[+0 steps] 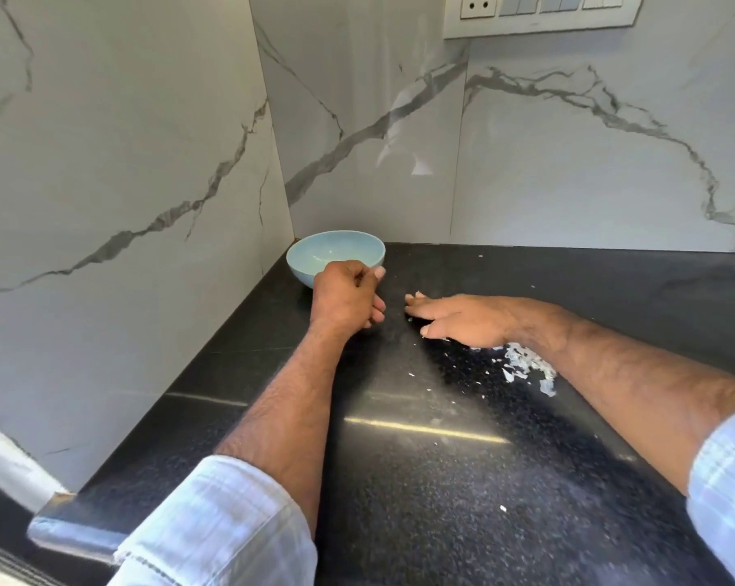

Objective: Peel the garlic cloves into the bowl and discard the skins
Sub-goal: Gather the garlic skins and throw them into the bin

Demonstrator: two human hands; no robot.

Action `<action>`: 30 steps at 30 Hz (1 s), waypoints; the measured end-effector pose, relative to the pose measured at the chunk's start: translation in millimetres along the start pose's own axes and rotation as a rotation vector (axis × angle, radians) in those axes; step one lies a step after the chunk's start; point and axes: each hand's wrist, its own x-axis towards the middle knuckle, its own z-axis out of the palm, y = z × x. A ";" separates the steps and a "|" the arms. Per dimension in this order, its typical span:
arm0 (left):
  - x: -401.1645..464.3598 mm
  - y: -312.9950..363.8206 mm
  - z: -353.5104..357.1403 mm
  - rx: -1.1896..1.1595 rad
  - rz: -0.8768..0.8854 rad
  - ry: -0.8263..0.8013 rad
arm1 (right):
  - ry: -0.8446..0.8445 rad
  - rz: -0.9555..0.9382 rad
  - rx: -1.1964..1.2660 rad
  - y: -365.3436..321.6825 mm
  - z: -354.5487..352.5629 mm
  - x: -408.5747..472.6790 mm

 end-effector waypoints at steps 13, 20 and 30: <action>-6.4 -4.8 -5.8 0.031 0.134 0.143 | 0.279 0.039 -0.334 -49.2 57.5 -0.4; -16.8 2.6 9.6 0.092 0.221 0.044 | 0.374 0.227 -0.676 -22.1 45.6 -41.5; -38.9 19.4 47.6 0.235 0.396 -0.167 | 0.664 0.247 -0.214 32.7 36.3 -125.8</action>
